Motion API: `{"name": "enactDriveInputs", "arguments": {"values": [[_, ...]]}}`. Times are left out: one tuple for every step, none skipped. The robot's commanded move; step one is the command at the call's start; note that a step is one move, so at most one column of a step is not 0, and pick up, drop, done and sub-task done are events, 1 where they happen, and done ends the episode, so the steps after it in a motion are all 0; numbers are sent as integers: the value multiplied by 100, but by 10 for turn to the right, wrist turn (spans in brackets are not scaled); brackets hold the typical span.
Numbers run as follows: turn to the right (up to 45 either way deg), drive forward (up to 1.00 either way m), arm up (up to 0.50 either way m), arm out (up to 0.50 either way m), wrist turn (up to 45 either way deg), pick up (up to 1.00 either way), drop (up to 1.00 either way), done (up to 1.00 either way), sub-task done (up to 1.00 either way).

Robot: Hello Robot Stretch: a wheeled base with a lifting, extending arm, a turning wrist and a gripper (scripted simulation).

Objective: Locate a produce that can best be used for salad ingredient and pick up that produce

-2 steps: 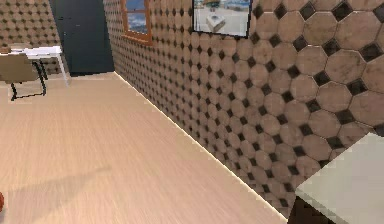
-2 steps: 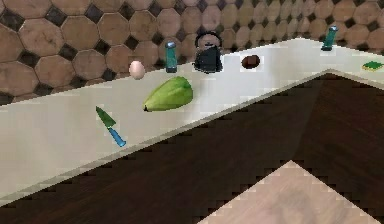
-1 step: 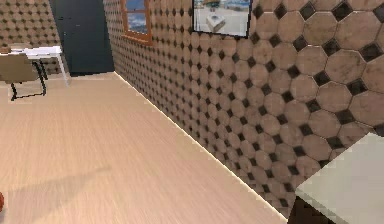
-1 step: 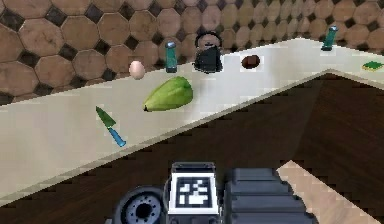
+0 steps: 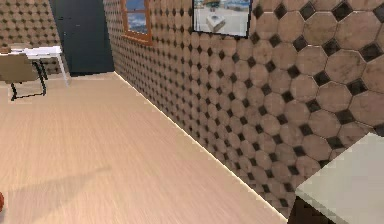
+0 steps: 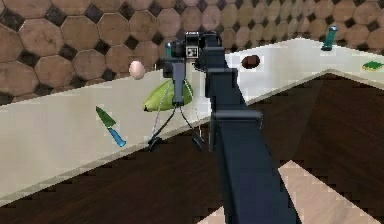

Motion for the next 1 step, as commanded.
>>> {"name": "enactDriveInputs", "arguments": {"values": [[0,0,0,0,450,0,0,0,0]]}}
